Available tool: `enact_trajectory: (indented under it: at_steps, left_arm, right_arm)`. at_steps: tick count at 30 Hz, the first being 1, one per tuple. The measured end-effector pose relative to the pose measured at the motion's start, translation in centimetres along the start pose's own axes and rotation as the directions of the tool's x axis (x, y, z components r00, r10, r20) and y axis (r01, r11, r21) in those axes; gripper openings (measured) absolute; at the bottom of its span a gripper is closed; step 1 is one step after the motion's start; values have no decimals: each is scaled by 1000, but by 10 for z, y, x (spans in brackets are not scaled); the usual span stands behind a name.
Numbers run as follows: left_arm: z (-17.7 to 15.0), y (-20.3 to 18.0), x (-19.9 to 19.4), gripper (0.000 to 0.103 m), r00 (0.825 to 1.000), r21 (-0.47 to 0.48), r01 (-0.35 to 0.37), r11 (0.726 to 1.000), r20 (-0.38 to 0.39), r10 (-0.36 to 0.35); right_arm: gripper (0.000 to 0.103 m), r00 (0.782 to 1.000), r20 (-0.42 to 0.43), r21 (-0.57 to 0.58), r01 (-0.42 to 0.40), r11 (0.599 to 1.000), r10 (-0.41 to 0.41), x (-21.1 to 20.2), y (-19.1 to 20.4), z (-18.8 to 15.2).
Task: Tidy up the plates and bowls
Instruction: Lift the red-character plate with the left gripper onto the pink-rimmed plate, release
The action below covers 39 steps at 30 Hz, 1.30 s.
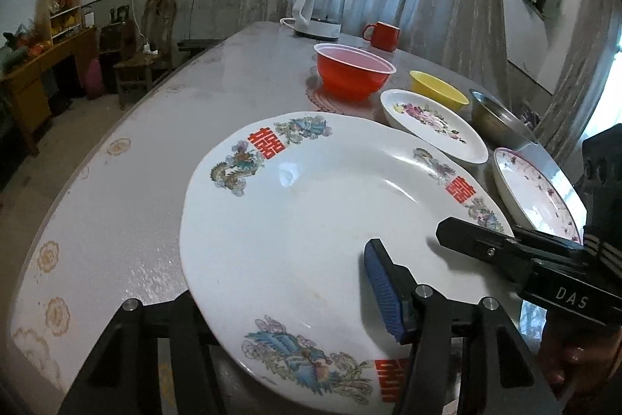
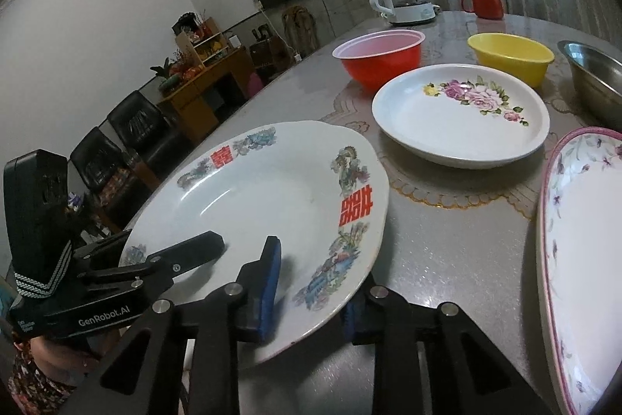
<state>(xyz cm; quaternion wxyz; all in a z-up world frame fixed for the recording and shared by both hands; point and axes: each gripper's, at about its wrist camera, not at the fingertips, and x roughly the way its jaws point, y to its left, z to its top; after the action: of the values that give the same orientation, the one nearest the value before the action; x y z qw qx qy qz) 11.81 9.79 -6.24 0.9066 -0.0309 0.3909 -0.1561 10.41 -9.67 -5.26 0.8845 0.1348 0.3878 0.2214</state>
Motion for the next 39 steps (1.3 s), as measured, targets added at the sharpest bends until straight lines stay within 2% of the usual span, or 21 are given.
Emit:
enact_trajectory:
  at_steps: [8, 19, 30, 39]
  left_arm:
    - [-3, -23, -17, 60, 998, 25, 24, 999, 51, -25]
    - [3, -78, -41, 60, 990, 101, 77, 992, 109, -88]
    - [4, -131, -39, 60, 980, 171, 162, 972, 87, -179]
    - [2, -184, -19, 60, 968, 212, 240, 947, 20, -250]
  right_arm:
    - [27, 999, 39, -21, 32, 999, -31, -26, -2, 4]
    - [27, 988, 128, -20, 84, 996, -81, -86, -14, 0]
    - [27, 972, 166, 41, 161, 986, -166, -134, -48, -12]
    - [27, 957, 162, 111, 223, 969, -239, -165, -86, -26]
